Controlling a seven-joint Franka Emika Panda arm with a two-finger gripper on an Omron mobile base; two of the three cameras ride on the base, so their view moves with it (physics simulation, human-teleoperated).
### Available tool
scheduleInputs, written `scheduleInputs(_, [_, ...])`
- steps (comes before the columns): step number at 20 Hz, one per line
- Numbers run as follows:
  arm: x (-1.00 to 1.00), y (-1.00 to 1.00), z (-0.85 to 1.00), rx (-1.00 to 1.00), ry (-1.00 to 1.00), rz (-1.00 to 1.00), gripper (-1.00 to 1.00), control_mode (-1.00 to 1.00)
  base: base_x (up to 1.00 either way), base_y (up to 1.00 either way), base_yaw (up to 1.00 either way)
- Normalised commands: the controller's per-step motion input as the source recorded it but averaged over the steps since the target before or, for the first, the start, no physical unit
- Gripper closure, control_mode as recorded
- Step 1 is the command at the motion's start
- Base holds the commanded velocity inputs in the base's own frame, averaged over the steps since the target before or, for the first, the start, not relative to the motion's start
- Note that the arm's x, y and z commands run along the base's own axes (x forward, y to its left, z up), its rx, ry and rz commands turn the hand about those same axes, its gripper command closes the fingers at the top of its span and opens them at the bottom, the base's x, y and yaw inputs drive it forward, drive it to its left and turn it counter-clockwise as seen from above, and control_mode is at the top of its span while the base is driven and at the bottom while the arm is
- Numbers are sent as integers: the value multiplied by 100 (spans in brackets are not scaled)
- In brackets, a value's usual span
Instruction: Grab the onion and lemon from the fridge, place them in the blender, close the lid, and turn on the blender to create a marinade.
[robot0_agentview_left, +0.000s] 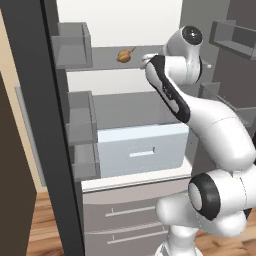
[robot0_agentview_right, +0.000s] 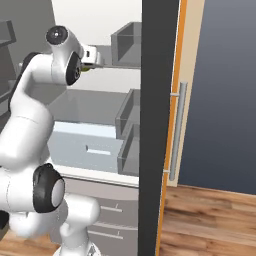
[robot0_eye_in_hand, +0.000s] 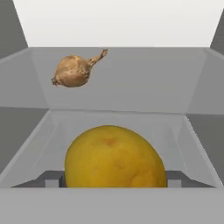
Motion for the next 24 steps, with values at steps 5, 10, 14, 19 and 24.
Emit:
scheduleInputs(5, [-100,15,0,0,0,0,100,-100,0,0,0])
scheduleInputs(10, [-100,14,-3,0,0,0,100,-100,0,0,0])
scheduleInputs(14, [-100,8,-19,0,0,0,100,-100,0,0,0])
scheduleInputs(19, [-100,5,-43,0,0,0,100,-100,0,0,0])
scheduleInputs(24, [-78,0,-87,-1,10,-2,100,-100,0,0,0])
